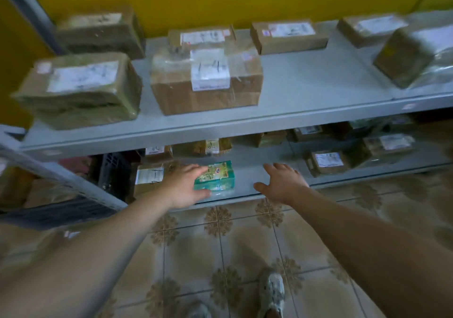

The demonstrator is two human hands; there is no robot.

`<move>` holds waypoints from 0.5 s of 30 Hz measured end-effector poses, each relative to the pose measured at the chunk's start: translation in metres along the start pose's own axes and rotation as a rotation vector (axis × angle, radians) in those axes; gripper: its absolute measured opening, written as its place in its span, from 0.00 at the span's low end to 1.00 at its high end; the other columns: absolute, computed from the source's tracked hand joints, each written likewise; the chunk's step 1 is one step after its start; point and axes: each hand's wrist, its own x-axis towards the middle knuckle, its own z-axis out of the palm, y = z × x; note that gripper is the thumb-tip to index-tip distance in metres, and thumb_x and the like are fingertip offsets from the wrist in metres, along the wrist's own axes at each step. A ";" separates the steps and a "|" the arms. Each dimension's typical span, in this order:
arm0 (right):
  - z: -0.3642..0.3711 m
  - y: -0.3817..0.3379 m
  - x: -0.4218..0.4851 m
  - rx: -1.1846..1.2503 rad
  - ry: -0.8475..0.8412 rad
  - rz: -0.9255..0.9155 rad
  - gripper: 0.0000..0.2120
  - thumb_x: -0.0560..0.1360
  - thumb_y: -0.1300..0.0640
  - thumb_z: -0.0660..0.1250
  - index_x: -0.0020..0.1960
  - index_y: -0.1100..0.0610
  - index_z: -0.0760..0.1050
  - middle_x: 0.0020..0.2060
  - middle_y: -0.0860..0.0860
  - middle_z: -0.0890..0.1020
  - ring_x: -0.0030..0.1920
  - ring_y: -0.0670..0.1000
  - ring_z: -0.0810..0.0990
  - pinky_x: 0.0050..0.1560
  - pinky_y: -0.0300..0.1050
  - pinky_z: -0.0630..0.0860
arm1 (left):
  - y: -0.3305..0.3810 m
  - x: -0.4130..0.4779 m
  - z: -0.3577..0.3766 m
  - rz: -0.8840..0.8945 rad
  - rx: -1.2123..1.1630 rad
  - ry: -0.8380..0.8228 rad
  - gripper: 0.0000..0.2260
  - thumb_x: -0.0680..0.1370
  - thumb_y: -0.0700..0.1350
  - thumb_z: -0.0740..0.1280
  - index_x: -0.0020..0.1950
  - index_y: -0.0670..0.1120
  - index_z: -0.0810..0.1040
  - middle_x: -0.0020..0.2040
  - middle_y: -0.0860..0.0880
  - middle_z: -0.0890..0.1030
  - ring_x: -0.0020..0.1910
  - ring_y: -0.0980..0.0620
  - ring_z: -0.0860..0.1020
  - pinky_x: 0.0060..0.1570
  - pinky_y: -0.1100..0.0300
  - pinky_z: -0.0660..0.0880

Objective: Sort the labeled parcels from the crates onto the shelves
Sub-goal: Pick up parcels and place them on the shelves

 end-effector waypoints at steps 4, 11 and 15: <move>-0.057 -0.023 -0.075 -0.001 0.041 -0.044 0.35 0.79 0.35 0.57 0.79 0.53 0.57 0.76 0.55 0.64 0.75 0.57 0.62 0.73 0.53 0.62 | 0.016 -0.081 -0.056 -0.007 0.013 0.080 0.33 0.77 0.59 0.65 0.79 0.52 0.56 0.79 0.49 0.58 0.76 0.48 0.58 0.74 0.52 0.58; -0.140 -0.074 -0.163 -0.057 0.150 -0.296 0.31 0.78 0.36 0.59 0.76 0.52 0.62 0.71 0.55 0.71 0.69 0.58 0.69 0.68 0.55 0.69 | 0.037 -0.224 -0.124 -0.197 -0.076 0.383 0.29 0.78 0.57 0.65 0.77 0.51 0.62 0.75 0.51 0.64 0.71 0.49 0.66 0.68 0.54 0.65; -0.172 -0.119 -0.216 -0.113 0.200 -0.440 0.31 0.79 0.37 0.59 0.77 0.51 0.61 0.72 0.55 0.70 0.70 0.58 0.70 0.67 0.56 0.70 | 0.036 -0.307 -0.143 -0.302 -0.035 0.489 0.29 0.78 0.57 0.65 0.76 0.52 0.62 0.75 0.52 0.64 0.71 0.50 0.66 0.68 0.53 0.66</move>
